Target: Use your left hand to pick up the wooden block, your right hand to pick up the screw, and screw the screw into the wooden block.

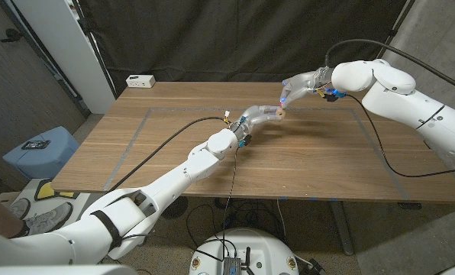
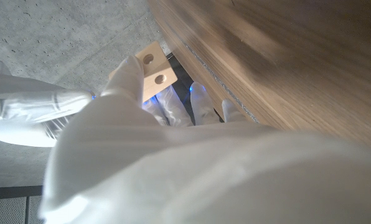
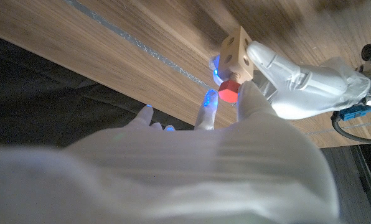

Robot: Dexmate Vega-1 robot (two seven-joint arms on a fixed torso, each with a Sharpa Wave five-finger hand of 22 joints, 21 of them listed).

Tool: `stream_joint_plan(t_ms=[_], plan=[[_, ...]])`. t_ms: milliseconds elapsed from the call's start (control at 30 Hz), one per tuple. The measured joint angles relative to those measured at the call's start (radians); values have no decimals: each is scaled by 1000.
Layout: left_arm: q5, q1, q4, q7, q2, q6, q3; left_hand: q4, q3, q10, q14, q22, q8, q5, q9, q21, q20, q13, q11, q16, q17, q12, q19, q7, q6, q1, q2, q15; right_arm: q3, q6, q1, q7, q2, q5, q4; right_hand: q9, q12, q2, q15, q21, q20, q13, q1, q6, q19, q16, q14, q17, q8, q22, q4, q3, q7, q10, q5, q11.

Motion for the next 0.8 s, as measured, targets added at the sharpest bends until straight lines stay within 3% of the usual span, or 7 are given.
stream_joint_plan(t_ms=[667, 800], plan=[[5, 4, -13, 9, 1, 7, 1, 0, 0, -2, 0, 0, -1, 0, 1, 0, 0, 0, -2, 0, 0, 0, 0, 1, -2, 0, 0, 0, 2, 1, -4, -3, -5, 1, 0, 14, 2, 0, 0, 4, -2, -2, 0, 32, 9, 8, 0, 2, 29, 0, 4, 4, 8, 12, -11, 2], [5, 4, -12, 9, -1, 7, 1, 0, 0, -2, 0, 0, -1, 3, 1, 0, 0, 0, -2, 0, 0, 0, 0, 1, -2, 0, 0, 0, 2, -1, -5, -3, -6, 1, 0, 17, 2, 0, 0, 4, -2, -2, 0, 44, 9, 8, 0, 2, 37, 0, 8, 7, -1, 23, -14, 2]])
